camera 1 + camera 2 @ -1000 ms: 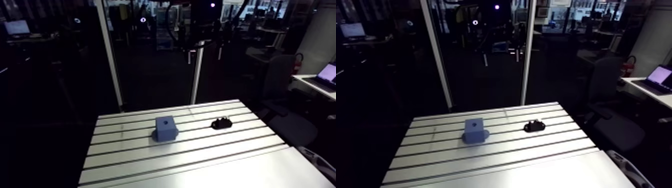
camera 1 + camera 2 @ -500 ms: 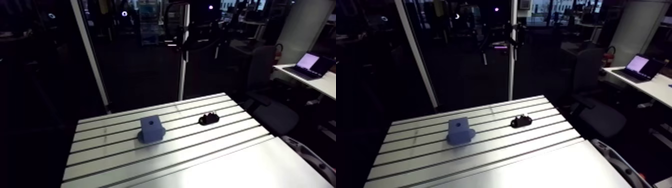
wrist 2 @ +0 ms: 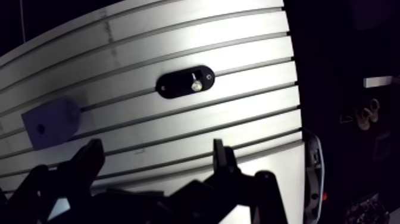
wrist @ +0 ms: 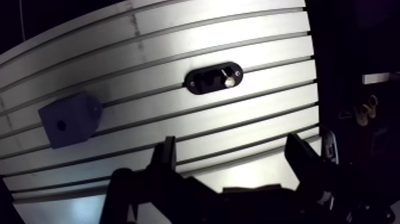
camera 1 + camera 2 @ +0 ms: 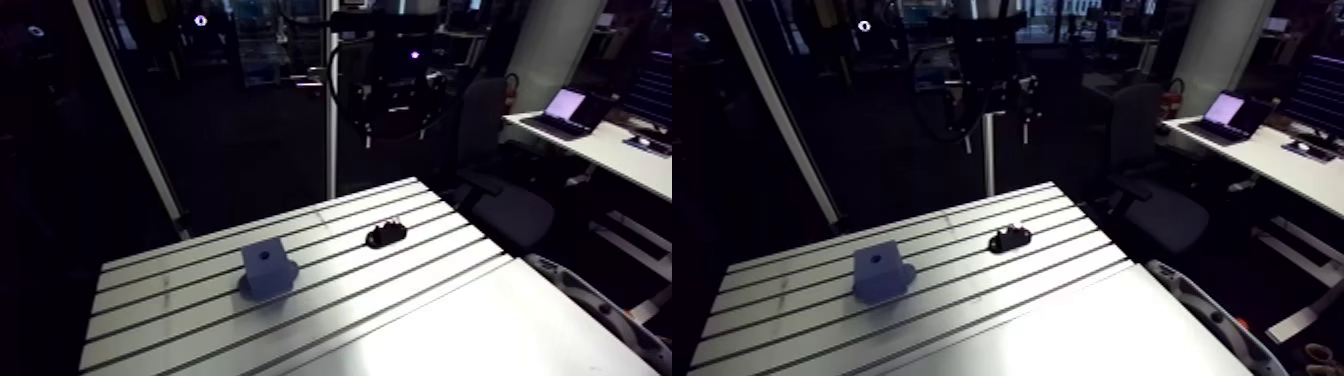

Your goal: Pick up the M10 bolt and insert it into the hex recess until seated.

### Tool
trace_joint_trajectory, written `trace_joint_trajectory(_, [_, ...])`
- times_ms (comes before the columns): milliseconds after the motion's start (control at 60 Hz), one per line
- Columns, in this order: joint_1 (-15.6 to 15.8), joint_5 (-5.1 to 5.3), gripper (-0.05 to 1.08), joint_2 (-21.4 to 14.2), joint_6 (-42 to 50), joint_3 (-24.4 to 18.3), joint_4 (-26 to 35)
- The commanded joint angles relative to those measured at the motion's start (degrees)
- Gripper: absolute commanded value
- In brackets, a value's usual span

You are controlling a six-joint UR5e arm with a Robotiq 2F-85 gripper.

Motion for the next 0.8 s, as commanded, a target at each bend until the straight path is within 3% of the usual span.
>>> trace_joint_trajectory(17, [-3.5, 5.54, 0.01, 0.3, -4.1, 2.9, -2.9])
trace_joint_trajectory(33, [-4.5, 6.52, 0.01, 0.3, -4.7, 3.2, -3.0])
trace_joint_trajectory(50, [-4.5, 6.52, 0.01, 0.3, -4.7, 3.2, -3.0])
trace_joint_trajectory(67, [-5.4, 7.34, 0.01, 0.3, -5.3, 3.6, -3.0])
trace_joint_trajectory(133, [-7.5, 8.5, 0.01, 0.5, -7.4, 4.5, -3.5])
trace_joint_trajectory(333, [-8.4, 8.37, 0.01, 1.9, -10.0, 6.6, -8.6])
trace_joint_trajectory(800, [-8.1, 7.93, 0.04, 3.6, -20.4, 8.1, -11.8])
